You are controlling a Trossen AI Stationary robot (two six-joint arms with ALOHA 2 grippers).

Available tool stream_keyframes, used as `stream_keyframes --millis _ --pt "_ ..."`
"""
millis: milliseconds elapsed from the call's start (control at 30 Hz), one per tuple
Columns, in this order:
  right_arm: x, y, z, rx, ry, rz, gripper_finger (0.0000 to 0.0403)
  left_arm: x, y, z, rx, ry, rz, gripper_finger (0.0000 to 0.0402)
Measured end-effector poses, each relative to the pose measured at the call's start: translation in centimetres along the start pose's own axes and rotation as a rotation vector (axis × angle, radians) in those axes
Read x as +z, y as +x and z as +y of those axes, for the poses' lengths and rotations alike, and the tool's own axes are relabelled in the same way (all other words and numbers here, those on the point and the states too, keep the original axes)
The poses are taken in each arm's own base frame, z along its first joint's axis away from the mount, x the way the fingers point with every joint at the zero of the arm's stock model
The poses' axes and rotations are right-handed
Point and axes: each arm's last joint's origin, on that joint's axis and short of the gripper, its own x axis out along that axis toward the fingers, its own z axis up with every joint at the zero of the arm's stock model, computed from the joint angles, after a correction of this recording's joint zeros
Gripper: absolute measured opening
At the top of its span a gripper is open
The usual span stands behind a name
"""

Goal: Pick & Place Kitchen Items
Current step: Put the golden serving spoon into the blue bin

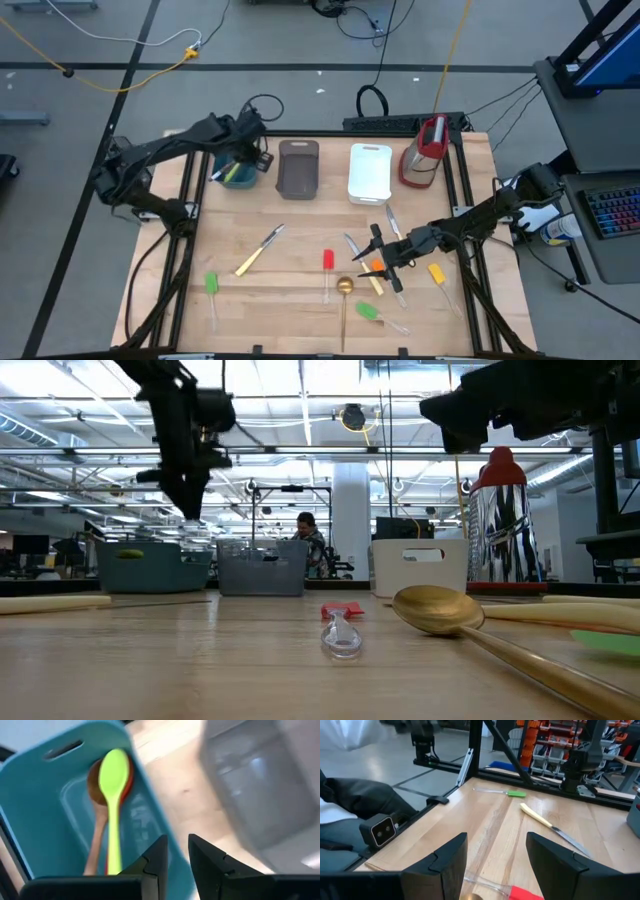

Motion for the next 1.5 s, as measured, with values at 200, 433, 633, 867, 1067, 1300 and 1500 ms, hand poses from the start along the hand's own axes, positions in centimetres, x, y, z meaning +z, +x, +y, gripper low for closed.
stream_keyframes --millis 200,433,633,867,1067,1300,1500 --pt "-1.1 -0.1 0.1 0.012 -0.008 0.11 0.0196 -1.6 -3.0 -1.6 -0.081 0.09 -0.083 0.0081" --pt "-0.9 0.0 0.1 0.017 -0.085 0.091 0.0196 -3.4 -4.1 -4.2 -0.148 0.194 -0.091 0.0081" --pt "-0.4 0.0 0.0 0.012 -0.092 0.039 0.0196 -5.5 -4.9 -6.6 -0.209 0.203 -0.07 0.0081" --pt "0.6 1.3 0.3 0.106 0.007 0.029 0.0196 -8.1 -5.8 -9.0 -0.274 0.276 -0.046 0.0081" --pt "1.9 5.2 0.9 0.258 0.01 0.168 0.0196 -9.8 -6.5 -10.1 -0.302 0.343 -0.042 0.0081" --pt "2.2 9.6 1.9 0.434 -0.004 0.369 0.0196 -10.8 -6.9 -10.7 -0.312 0.374 -0.046 0.0081" --pt "-0.3 11.5 2.4 0.467 -0.038 0.466 0.0196 -11.5 -7.1 -11.0 -0.321 0.406 -0.043 0.0081"
